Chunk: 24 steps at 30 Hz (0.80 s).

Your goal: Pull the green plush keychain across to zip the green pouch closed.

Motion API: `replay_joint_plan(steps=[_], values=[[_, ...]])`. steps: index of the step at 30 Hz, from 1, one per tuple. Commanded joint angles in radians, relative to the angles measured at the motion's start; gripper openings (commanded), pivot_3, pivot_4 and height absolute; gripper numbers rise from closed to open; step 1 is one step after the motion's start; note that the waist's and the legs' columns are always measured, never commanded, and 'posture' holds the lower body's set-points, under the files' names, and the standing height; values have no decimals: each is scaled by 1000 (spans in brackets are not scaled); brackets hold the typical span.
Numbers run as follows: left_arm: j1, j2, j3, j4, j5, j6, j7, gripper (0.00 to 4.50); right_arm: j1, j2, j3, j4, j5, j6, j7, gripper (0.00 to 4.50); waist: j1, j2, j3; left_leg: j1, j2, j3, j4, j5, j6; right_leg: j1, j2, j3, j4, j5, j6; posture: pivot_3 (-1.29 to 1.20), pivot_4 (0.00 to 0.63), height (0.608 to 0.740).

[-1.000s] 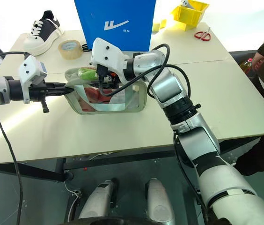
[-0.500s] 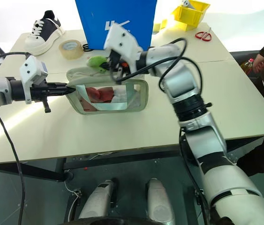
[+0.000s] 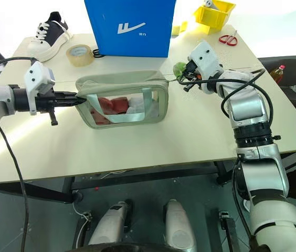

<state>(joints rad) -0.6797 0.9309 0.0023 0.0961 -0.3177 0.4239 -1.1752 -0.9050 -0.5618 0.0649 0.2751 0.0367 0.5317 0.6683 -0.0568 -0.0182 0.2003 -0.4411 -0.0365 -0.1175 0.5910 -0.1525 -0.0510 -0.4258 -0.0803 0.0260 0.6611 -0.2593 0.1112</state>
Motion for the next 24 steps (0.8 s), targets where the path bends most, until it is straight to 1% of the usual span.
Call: replay_joint_plan(steps=[1, 5, 8, 12, 16, 19, 23, 24], values=[[-43, 6, 10, 30, 16, -24, -7, 0, 87, 51, -24, -37, 13, 43, -64, 41, 1, -1, -1, 0, 0, 0, 0, 0, 0, 0, 0, 0, 0, 0, 0, 0, 150, 740], [-58, -1, 0, 44, 22, -33, -13, 0, 144, 153, -9, -48, 38, 90, -97, 41, -3, -1, 0, 0, 0, 0, 0, 0, 0, 0, 0, 0, 0, 0, 0, 0, 150, 740], [-59, -1, 1, 46, 26, -35, -18, 0, 156, 198, 9, -46, 31, 94, -114, 41, -6, 0, 0, 0, 0, 0, 0, 0, 0, 0, 0, 0, 1, 0, 0, 0, 150, 740], [-56, 2, 6, 41, 28, -34, -19, 0, 139, 216, 21, -13, 20, 76, -121, 41, -6, -1, 0, 0, 0, 0, 0, 0, 0, 0, 0, 0, 1, 0, 0, 0, 150, 740], [-43, 7, 14, 27, 27, -28, -15, 0, 119, 199, 13, -13, 28, 64, -101, 41, -6, -1, 0, 0, 0, 0, 0, 0, 0, 0, 0, 0, 1, 0, 0, 0, 150, 740], [-33, 12, 18, 21, 27, -26, -12, 0, 104, 166, -2, -37, 52, 77, -56, 1027, -6, -1, 0, 0, 0, 0, 0, 0, 0, 0, 0, 0, 1, 0, 0, 0, 150, 740], [-24, 16, 24, 10, 24, -20, -7, 0, 88, 88, -11, -54, 60, 72, 7, 3057, -5, -1, 0, 0, 0, 0, 0, 0, 0, 0, 0, 0, 0, 0, 0, 0, 150, 740], [-24, 16, 24, 11, 25, -22, -7, 0, 79, 54, -14, -52, 60, 66, 32, 3524, -5, -1, 0, 0, 0, 0, 0, 0, 0, 0, 0, 0, 0, 0, 0, 0, 150, 740]])
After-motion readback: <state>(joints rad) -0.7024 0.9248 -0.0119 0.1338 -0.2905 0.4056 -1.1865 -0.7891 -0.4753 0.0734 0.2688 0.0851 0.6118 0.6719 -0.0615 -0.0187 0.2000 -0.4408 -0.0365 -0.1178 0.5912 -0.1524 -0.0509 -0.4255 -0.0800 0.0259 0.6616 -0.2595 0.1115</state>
